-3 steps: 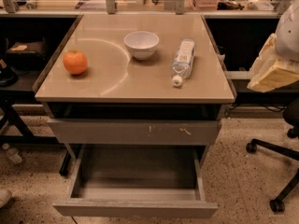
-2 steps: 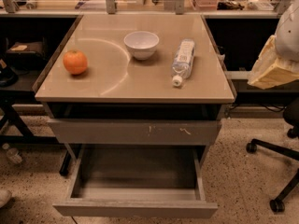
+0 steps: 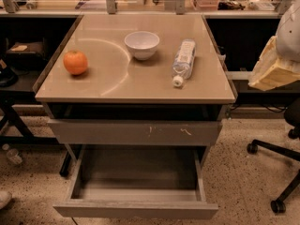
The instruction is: Close middle drawer
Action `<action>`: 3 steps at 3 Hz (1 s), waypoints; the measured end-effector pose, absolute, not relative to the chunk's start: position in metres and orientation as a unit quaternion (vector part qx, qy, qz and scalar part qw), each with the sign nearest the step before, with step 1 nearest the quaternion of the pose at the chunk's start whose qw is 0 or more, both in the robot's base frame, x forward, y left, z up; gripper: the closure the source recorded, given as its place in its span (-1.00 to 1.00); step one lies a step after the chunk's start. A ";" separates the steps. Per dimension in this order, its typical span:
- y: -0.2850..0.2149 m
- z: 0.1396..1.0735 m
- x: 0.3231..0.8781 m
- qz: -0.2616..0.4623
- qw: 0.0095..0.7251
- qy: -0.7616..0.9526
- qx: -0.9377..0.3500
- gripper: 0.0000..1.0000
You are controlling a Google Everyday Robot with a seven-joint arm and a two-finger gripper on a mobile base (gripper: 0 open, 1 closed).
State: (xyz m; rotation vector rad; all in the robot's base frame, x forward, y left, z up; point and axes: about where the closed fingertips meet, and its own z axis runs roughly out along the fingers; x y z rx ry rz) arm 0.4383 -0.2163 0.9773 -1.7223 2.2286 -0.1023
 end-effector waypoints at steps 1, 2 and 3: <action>-0.218 0.966 0.413 -0.027 0.132 0.792 -0.595 1.00; -0.222 0.926 0.359 0.038 0.066 0.826 -0.559 1.00; -0.210 0.876 0.310 0.110 0.010 0.839 -0.532 1.00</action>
Offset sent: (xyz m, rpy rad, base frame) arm -0.1685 -0.0040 -0.1103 0.0877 0.5977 -0.2168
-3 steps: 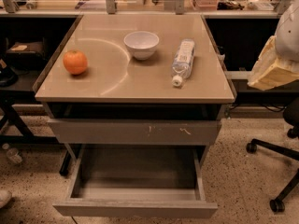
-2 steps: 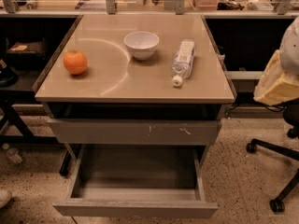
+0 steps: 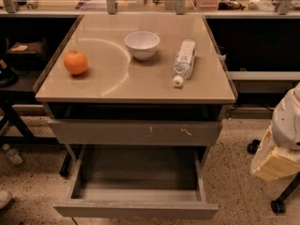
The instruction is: Close middle drawer
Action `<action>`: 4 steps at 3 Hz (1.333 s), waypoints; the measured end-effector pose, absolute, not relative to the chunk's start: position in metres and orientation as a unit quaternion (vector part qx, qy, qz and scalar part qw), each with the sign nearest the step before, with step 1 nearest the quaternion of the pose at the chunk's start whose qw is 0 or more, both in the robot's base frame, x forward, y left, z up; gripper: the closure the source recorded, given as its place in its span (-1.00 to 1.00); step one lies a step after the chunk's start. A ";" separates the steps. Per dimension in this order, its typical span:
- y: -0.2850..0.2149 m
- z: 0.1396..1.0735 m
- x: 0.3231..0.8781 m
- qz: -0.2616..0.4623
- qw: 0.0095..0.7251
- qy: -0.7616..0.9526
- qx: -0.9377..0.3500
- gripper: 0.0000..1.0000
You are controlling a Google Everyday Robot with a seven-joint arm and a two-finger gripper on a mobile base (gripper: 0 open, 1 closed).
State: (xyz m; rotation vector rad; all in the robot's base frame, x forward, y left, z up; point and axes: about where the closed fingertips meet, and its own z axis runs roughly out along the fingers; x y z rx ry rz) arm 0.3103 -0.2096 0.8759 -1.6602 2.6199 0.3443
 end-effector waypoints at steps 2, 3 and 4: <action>-0.206 0.843 0.302 0.140 0.003 0.844 -0.517 1.00; -0.212 0.797 0.280 0.189 -0.027 0.852 -0.488 1.00; -0.211 0.753 0.269 0.233 -0.061 0.854 -0.462 1.00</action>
Offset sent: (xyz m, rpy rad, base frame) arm -0.0403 0.0058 -0.0963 0.1107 0.2219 -0.0677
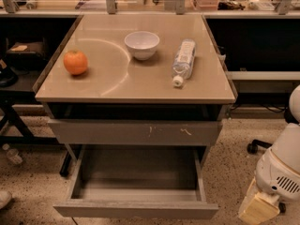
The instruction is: Close middle drawer
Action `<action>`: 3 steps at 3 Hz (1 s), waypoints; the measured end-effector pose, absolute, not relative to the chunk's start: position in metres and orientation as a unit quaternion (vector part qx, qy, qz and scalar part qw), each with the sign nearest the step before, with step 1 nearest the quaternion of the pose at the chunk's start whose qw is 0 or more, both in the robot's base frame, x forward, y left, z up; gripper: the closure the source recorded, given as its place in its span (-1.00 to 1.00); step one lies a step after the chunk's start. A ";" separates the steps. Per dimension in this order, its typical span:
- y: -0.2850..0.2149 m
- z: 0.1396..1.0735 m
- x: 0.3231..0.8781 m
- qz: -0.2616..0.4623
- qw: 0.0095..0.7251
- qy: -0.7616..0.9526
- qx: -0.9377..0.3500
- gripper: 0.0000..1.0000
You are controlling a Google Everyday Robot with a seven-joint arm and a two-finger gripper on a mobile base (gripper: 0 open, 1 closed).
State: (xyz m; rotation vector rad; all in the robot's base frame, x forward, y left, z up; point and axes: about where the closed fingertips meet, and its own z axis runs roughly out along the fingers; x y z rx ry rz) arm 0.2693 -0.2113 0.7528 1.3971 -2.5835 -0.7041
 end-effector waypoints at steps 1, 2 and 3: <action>-0.211 0.753 0.269 -0.233 0.061 -0.854 0.462 1.00; -0.212 0.718 0.258 -0.245 0.081 -0.857 0.445 1.00; -0.223 0.679 0.237 -0.266 0.097 -0.865 0.415 1.00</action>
Offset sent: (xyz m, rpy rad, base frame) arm -0.0345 -0.0034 -0.1040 -0.0013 0.1744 -0.0675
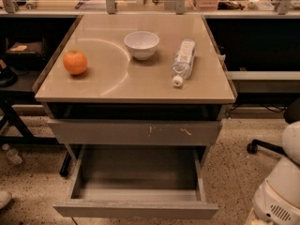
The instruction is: Close middle drawer
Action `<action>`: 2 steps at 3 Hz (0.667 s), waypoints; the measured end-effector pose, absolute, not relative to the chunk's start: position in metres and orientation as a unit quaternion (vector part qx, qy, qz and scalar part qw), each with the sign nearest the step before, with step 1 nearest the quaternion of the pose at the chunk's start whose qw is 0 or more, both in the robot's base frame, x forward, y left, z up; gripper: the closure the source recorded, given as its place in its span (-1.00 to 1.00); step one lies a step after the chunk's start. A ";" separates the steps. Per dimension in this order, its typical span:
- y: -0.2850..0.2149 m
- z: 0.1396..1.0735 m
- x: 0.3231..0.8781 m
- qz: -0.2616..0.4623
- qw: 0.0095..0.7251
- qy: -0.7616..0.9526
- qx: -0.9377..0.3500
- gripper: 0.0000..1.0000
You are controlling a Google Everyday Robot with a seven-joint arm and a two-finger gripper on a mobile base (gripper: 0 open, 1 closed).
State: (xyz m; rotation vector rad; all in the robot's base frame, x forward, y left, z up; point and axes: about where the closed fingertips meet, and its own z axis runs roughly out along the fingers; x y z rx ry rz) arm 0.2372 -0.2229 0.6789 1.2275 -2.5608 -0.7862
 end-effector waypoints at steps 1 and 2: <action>-0.234 0.646 0.217 -0.294 0.117 -0.865 0.390 1.00; -0.234 0.644 0.217 -0.294 0.117 -0.865 0.389 1.00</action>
Offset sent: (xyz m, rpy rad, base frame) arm -0.0172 -0.0101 -0.0276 0.0232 0.0574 -0.0331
